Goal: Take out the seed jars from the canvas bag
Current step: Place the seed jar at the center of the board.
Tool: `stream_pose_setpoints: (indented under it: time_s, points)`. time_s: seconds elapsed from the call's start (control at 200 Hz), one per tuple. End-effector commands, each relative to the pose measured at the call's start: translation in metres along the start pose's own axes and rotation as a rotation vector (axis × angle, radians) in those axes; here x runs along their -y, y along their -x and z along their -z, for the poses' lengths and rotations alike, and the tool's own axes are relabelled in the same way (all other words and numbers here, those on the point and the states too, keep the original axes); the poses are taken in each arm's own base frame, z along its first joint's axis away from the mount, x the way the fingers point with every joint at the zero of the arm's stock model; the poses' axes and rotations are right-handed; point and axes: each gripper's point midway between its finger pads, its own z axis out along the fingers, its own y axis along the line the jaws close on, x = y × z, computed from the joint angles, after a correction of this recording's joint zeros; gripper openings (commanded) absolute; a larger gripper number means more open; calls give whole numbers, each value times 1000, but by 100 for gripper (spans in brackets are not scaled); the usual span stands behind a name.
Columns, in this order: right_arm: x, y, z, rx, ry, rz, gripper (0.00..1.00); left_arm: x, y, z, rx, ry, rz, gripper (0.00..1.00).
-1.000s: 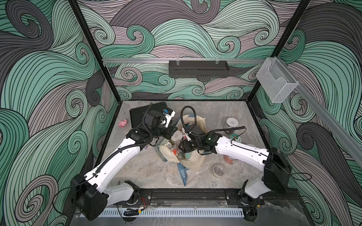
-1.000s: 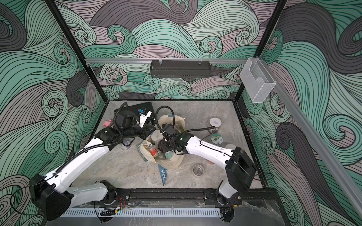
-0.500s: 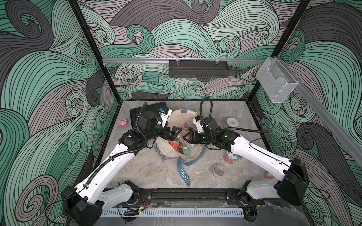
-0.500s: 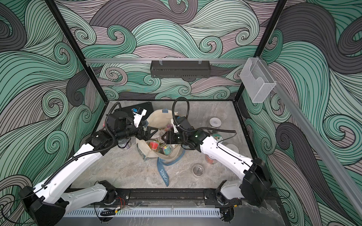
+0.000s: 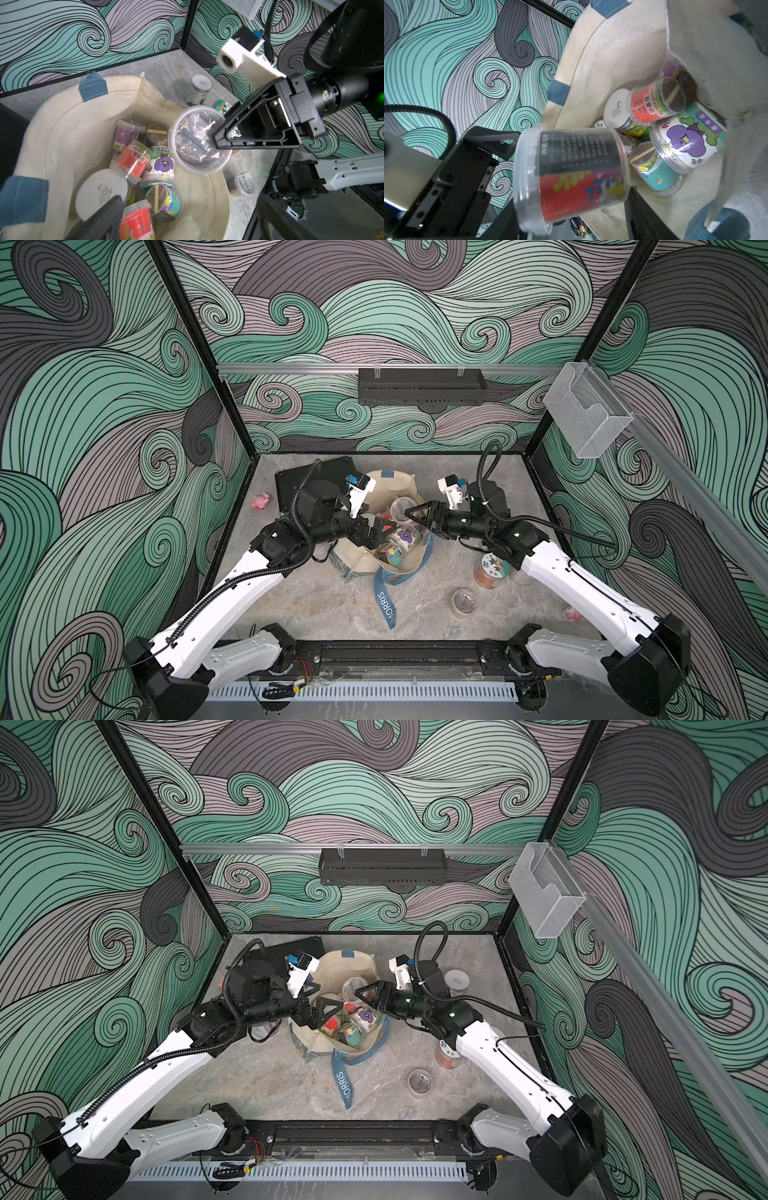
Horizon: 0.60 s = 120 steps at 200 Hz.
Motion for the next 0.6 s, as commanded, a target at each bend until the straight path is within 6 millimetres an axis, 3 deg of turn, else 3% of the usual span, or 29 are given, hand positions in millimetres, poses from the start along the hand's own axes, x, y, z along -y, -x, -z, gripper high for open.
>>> stream_pose_setpoints:
  time_s: [0.0, 0.435, 0.595]
  points:
    - [-25, 0, 3, -25, 130, -46, 61, 11, -2, 3, 3, -24, -39, 95]
    - [-35, -10, 0, -76, 232, -121, 61, 10, -8, -15, -22, 56, -130, 89]
    - [-37, -14, -1, -93, 237, -124, 60, 11, -9, -18, -30, 59, -142, 83]
